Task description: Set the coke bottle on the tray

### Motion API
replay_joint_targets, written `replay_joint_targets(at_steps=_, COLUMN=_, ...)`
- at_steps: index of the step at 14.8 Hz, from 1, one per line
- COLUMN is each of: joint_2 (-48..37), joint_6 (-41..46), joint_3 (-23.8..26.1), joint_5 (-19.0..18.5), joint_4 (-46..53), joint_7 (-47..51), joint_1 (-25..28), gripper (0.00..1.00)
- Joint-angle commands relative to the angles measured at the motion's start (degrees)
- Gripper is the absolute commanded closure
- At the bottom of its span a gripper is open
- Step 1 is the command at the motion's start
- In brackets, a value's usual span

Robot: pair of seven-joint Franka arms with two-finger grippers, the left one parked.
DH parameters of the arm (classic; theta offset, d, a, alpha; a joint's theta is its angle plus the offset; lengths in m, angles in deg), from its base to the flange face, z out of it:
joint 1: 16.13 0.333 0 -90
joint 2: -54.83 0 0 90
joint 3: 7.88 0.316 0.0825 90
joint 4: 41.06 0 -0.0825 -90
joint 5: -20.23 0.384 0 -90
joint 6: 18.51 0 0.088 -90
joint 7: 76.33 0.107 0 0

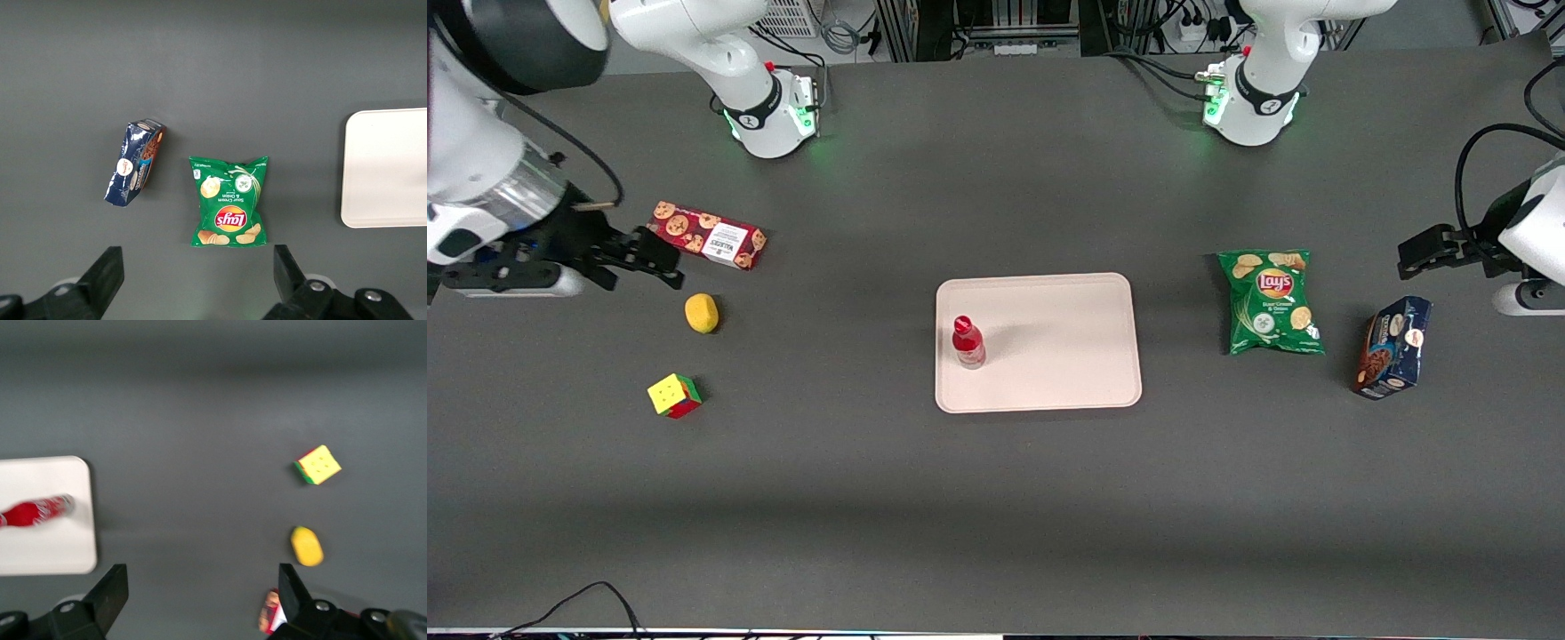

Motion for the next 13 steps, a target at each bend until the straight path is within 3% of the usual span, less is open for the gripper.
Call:
replay_joint_targets(at_steps=1, joint_2=-2.01, joint_6=1.22, joint_3=-3.34, joint_5=0.97, joint_4=-1.60, joint_7=-8.19, joint_1=0.38, gripper=0.00)
replay_joint_targets(at_steps=6, joint_2=0.89, joint_6=2.27, joint_3=-3.25, joint_5=0.27, joint_4=1.74, joint_7=-7.23, joint_1=0.82, gripper=0.00)
replay_joint_targets(at_steps=8, joint_2=2.64, joint_6=4.72, joint_3=-3.16, joint_5=-2.10, joint_4=4.36, joint_7=-6.88, joint_1=0.91, gripper=0.00)
replay_joint_targets(at_steps=13, joint_2=3.53, joint_6=7.29, joint_3=-3.07, joint_5=-2.28, joint_4=6.23, joint_7=-1.69, joint_1=0.99, gripper=0.00)
